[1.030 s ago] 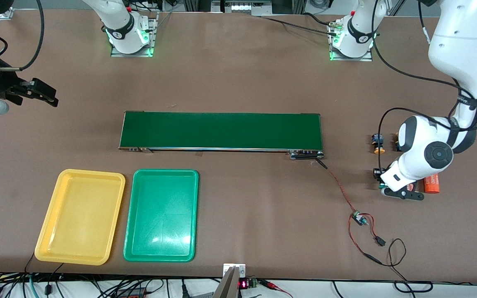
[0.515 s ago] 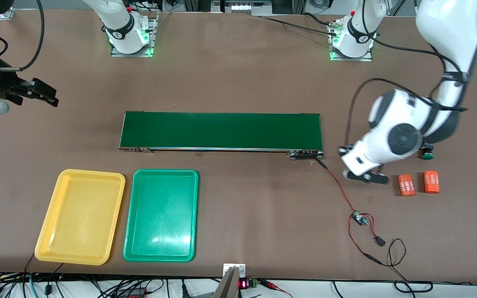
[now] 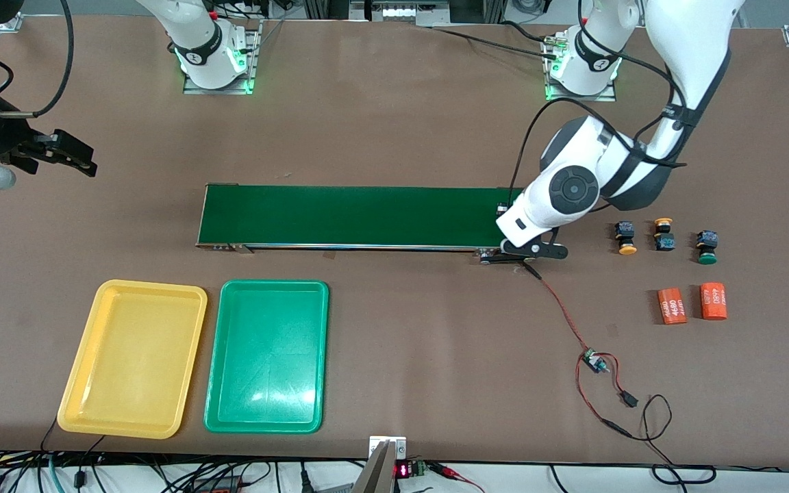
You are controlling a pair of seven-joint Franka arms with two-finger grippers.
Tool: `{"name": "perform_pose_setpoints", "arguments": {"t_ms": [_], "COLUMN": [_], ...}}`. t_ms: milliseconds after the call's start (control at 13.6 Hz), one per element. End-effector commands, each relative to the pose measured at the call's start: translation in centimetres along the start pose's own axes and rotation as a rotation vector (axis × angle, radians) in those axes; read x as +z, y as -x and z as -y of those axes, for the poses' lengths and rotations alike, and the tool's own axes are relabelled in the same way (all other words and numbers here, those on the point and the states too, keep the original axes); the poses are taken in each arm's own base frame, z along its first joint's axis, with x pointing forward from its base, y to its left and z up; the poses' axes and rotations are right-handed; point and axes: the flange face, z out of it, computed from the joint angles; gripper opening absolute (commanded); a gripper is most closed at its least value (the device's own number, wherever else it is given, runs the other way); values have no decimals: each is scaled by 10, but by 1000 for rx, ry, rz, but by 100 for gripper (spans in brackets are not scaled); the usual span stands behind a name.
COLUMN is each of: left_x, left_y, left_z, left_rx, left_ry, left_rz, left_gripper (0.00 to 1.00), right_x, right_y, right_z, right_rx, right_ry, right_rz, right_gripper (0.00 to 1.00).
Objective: Sort buttons by color to trays
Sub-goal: 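Carry the green button onto the belt end and open the left gripper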
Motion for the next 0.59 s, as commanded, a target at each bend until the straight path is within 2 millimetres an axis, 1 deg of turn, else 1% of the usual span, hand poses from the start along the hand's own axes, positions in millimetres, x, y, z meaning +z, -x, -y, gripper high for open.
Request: {"name": "perform_pose_setpoints", "arguments": {"t_ms": [0, 74, 147, 221, 294, 441, 515], "left_x": [18, 16, 16, 16, 9, -31, -57], "left_y": [15, 15, 15, 14, 13, 5, -1], "left_z": [5, 5, 4, 4, 4, 3, 7], "left_rx": [-16, -27, -32, -32, -33, -43, -59], "left_ry": [24, 26, 26, 27, 29, 25, 14], "left_rz": [-40, -45, -45, -47, -58, -100, -85], "left_gripper": [28, 29, 44, 87, 100, 100, 100], "right_x": [1, 3, 4, 5, 9, 18, 19], "right_y": [3, 2, 2, 1, -1, -6, -6], "right_z": [0, -2, -2, -3, -2, -2, 1], "right_rx": [3, 9, 17, 20, 21, 22, 19], "right_ry": [-3, -3, -4, -4, -2, 4, 7], "right_rz": [2, 7, 10, 12, 19, 37, 38], "right_gripper": [100, 100, 100, 100, 100, 100, 100]}}
